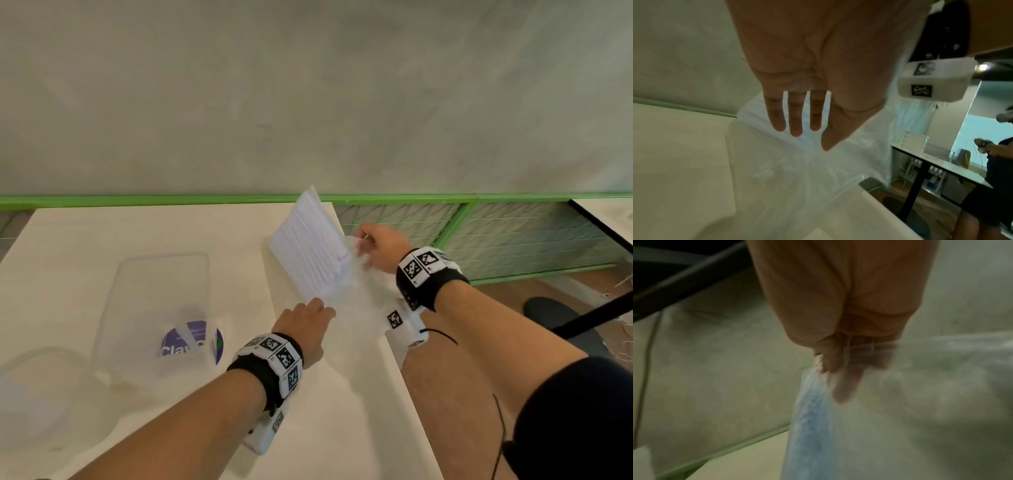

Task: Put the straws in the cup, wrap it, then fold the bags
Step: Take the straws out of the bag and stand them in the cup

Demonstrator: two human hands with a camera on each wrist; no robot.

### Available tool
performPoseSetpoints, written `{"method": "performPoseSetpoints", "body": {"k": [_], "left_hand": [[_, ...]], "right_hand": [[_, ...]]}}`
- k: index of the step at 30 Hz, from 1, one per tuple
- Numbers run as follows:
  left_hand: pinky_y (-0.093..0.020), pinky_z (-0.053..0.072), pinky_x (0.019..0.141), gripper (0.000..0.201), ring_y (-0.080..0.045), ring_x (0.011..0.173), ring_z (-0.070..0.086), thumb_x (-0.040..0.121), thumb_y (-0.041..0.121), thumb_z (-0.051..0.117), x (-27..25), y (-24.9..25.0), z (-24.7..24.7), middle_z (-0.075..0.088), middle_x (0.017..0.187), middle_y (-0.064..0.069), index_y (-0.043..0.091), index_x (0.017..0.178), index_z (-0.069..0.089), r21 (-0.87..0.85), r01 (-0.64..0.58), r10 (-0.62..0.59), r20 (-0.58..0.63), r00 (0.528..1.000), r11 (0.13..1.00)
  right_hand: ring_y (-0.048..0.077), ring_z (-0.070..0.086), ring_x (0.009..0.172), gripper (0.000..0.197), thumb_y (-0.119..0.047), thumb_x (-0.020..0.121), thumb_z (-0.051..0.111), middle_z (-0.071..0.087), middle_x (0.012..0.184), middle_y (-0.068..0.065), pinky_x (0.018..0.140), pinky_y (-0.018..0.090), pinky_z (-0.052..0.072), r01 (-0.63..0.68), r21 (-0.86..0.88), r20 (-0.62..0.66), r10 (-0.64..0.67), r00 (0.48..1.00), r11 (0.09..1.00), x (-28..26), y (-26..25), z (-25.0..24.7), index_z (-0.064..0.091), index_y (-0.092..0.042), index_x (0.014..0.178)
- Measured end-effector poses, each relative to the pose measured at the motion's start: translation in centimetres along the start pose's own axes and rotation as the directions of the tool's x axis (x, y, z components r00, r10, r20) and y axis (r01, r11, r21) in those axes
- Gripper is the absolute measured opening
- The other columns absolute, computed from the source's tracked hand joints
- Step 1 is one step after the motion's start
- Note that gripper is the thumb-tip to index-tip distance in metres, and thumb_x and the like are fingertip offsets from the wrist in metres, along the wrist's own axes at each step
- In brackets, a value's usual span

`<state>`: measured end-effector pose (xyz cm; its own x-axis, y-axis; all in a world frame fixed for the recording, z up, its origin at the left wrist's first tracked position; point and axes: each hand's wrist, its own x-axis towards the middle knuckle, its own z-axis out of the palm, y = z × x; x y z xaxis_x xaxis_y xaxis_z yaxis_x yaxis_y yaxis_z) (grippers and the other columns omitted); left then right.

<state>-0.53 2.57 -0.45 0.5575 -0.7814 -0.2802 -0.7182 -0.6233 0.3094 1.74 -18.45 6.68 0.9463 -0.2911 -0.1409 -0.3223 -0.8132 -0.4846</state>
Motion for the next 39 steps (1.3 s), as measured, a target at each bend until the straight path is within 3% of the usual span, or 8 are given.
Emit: {"method": "performPoseSetpoints", "body": {"k": [6,10,13,18,22,25,32,39], "left_hand": [[-0.039,0.041,0.098,0.062,-0.033,0.125,0.042,0.076,0.0,0.057,-4.6,0.6,-0.9,0.032,0.147,-0.012,0.013,0.136,0.044,-0.107,-0.155,0.078,-0.519,0.851,0.982],[-0.041,0.039,0.103,0.063,-0.032,0.131,0.038,0.076,0.006,0.064,-8.1,0.8,-0.9,0.033,0.146,-0.013,0.012,0.135,0.042,-0.12,-0.219,0.095,-0.633,0.768,0.968],[-0.04,0.033,0.108,0.059,-0.026,0.135,0.035,0.085,0.018,0.061,-11.4,0.0,-0.6,0.035,0.148,-0.007,0.016,0.139,0.039,-0.136,-0.24,0.112,-0.603,0.79,0.961],[-0.029,0.042,0.099,0.03,-0.014,0.117,0.055,0.1,0.028,0.046,-18.0,-3.8,2.0,0.059,0.128,0.006,0.023,0.128,0.057,-0.306,-0.227,0.108,-0.359,0.927,0.925],[-0.027,0.04,0.098,0.038,-0.007,0.112,0.049,0.095,0.029,0.054,-23.2,-7.3,3.8,0.053,0.122,0.011,0.024,0.133,0.049,-0.347,-0.24,0.077,-0.424,0.902,0.906],[-0.028,0.046,0.085,0.025,-0.005,0.093,0.055,0.091,0.036,0.05,-26.5,-9.8,4.2,0.058,0.098,0.015,0.023,0.105,0.066,-0.375,-0.219,0.04,-0.432,0.901,0.901],[-0.015,0.047,0.067,0.012,-0.004,0.078,0.061,0.079,0.029,0.065,-31.4,-12.4,4.6,0.063,0.083,0.015,0.022,0.08,0.075,-0.564,-0.151,-0.235,-0.553,0.799,0.812],[-0.014,0.05,0.076,0.015,0.001,0.078,0.067,0.077,0.015,0.08,-30.4,-10.4,5.1,0.073,0.08,0.018,0.025,0.088,0.079,-0.678,-0.081,-0.318,-0.443,0.838,0.731]], "right_hand": [[0.015,0.05,0.067,0.025,-0.006,0.092,0.045,0.056,0.071,-0.003,0.066,0.025,0.034,0.105,-0.11,0.003,-0.105,0.994,0.988,-7.4,-3.7,-2.5,0.066,-0.016,0.102],[0.008,0.057,0.071,0.011,-0.029,0.086,0.066,0.062,0.073,-0.011,0.063,0.019,0.04,0.179,-0.212,0.083,-0.165,0.983,0.961,-13.7,-5.8,-2.3,0.071,-0.029,0.096],[0.005,0.06,0.08,0.013,-0.037,0.079,0.078,0.069,0.087,-0.013,0.072,0.024,0.045,0.291,-0.215,0.096,-0.276,0.956,0.932,-17.8,-6.9,-1.3,0.075,-0.03,0.089],[0.007,0.058,0.067,0.012,-0.021,0.074,0.085,0.065,0.071,-0.009,0.065,0.023,0.042,0.382,0.001,0.014,-0.382,0.924,0.924,-22.4,-7.8,1.3,0.077,-0.028,0.079],[0.014,0.049,0.058,0.012,-0.014,0.077,0.081,0.057,0.065,-0.003,0.058,0.022,0.037,0.429,0.201,-0.01,-0.436,0.9,0.881,-25.0,-8.9,4.4,0.08,-0.025,0.079],[0.012,0.05,0.059,0.009,-0.012,0.076,0.08,0.054,0.065,-0.007,0.059,0.02,0.037,0.426,0.315,-0.036,-0.438,0.898,0.848,-25.7,-9.8,6.5,0.08,-0.021,0.079],[0.002,0.053,0.074,0.025,-0.042,0.075,0.08,0.057,0.079,-0.016,0.068,0.014,0.037,0.435,0.003,0.117,-0.433,0.894,0.9,-23.9,-8.5,11.9,0.069,-0.038,0.096],[0.007,0.058,0.093,0.049,-0.065,0.08,0.052,0.063,0.102,-0.012,0.082,0.025,0.044,0.518,-0.007,0.271,-0.497,0.824,0.855,-23.0,-9.5,19.1,0.068,-0.03,0.111]]}}
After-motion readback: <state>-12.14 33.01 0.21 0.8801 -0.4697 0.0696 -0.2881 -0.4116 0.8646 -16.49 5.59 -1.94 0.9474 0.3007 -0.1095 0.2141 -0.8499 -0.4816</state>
